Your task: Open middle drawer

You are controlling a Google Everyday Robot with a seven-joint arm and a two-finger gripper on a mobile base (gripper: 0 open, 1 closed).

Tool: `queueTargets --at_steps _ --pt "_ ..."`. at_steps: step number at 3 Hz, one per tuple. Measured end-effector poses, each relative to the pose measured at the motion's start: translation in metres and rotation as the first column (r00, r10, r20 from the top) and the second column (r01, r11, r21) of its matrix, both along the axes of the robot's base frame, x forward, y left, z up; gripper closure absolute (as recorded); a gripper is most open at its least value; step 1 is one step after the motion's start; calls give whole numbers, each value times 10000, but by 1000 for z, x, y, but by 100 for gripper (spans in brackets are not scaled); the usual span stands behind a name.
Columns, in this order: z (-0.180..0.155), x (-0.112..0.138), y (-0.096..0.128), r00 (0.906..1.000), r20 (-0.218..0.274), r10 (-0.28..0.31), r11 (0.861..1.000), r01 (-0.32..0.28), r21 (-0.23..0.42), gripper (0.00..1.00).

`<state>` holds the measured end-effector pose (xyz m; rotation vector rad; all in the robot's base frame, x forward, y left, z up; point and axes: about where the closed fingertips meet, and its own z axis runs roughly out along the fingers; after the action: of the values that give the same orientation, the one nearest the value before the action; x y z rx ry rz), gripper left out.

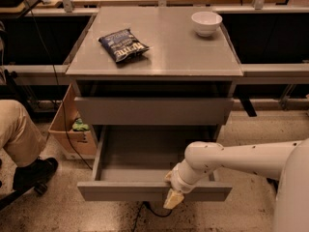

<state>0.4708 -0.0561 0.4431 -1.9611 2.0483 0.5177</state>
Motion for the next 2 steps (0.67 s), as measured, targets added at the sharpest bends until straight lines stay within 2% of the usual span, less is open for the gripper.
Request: queueTargets --at_steps 1,2 --pt "2 -8 -1 9999 -101 135 9998 -137 -121 59" --pt "4 -11 -2 9997 -138 221 9995 -224 -200 77"
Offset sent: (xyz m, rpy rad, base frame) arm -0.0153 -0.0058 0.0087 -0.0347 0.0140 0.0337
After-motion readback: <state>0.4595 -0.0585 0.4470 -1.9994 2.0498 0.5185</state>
